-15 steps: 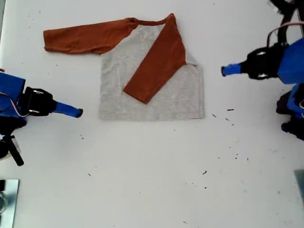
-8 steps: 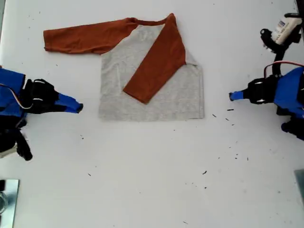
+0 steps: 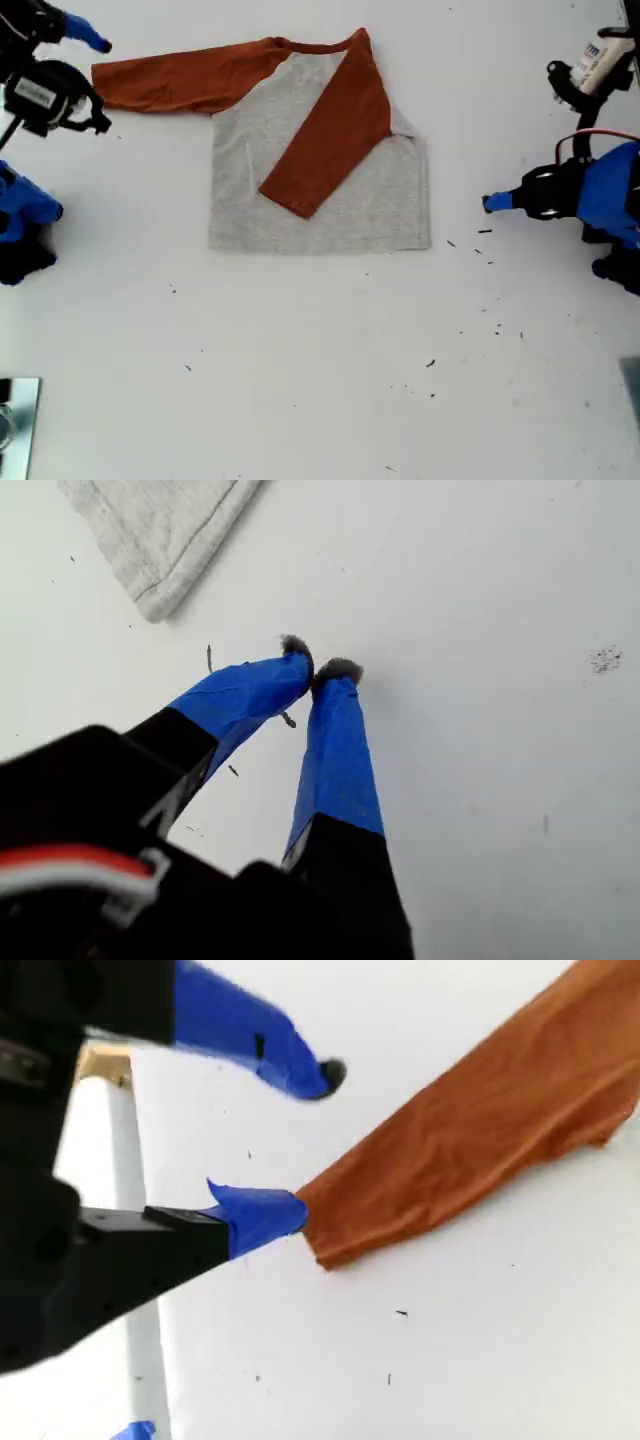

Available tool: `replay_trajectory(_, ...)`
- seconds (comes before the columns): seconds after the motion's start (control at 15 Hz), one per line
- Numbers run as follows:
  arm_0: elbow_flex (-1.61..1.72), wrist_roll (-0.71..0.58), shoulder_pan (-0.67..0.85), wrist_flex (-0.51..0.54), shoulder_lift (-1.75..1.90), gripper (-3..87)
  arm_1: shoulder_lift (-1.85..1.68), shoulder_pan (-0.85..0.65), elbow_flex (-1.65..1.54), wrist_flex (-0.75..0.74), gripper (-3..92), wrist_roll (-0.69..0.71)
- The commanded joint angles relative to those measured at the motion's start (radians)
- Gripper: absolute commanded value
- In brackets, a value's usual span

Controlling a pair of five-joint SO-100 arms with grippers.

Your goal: Fold t shirt

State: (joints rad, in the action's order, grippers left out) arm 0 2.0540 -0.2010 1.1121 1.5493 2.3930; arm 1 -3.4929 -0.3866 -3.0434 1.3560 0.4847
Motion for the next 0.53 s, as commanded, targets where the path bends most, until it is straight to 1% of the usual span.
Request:
replay_trajectory(0.0, -0.041, -0.021, 0.078, -0.008, -0.084, 30.0, -0.011, 0.008, -0.054, -0.008, 3.6, 0.026)
replay_trajectory(0.2, 0.008, -0.018, 0.183, -0.071, -0.192, 35.1, -0.011, 0.011, -0.054, -0.009, 3.6, 0.028)
replay_trajectory(0.33, 0.077, -0.028, 0.245, -0.155, -0.259, 38.2, -0.011, 0.023, -0.054, -0.009, 3.6, 0.028)
replay_trajectory(0.47, 0.175, -0.032, 0.272, -0.276, -0.314, 38.1, -0.011, 0.028, -0.055, -0.009, 3.6, 0.026)
